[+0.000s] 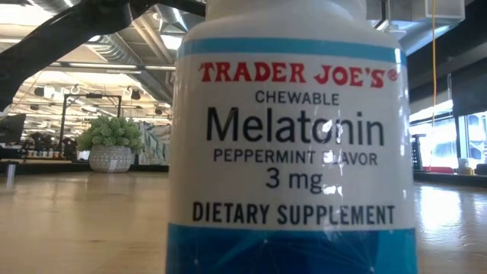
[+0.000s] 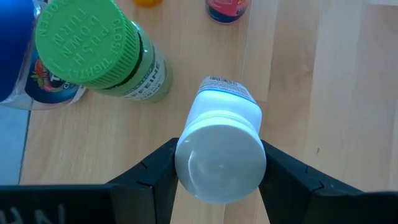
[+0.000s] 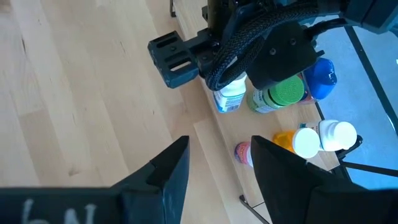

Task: Pick and place medicine bottles onto shelf by color
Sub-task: Put the top white blue medicine on the shelf

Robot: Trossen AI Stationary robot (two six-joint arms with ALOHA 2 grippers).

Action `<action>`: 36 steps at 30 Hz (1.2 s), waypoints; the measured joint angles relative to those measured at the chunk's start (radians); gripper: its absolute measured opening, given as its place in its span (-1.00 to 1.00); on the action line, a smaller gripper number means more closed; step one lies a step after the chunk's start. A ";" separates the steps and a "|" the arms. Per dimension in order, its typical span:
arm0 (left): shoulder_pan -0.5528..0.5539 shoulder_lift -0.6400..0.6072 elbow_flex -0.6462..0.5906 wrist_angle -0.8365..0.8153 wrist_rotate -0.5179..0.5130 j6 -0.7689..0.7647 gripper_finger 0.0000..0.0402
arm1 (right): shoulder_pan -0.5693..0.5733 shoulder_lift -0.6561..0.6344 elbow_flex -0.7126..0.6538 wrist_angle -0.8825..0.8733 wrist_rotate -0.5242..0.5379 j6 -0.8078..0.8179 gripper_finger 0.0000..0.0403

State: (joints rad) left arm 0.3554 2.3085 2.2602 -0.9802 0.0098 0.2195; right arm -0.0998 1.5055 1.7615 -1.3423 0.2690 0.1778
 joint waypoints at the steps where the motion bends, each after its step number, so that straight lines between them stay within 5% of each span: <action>1: -0.003 0.003 0.001 0.003 -0.009 0.000 -0.12 | 0.000 0.000 0.000 0.000 0.000 -0.001 -0.14; 36: -0.010 0.010 0.001 -0.013 -0.079 0.052 -0.08 | 0.000 0.000 0.000 0.018 0.000 0.000 -0.14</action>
State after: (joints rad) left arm 0.3458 2.3180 2.2608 -0.9936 -0.0689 0.2713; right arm -0.0998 1.5055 1.7618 -1.3242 0.2688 0.1777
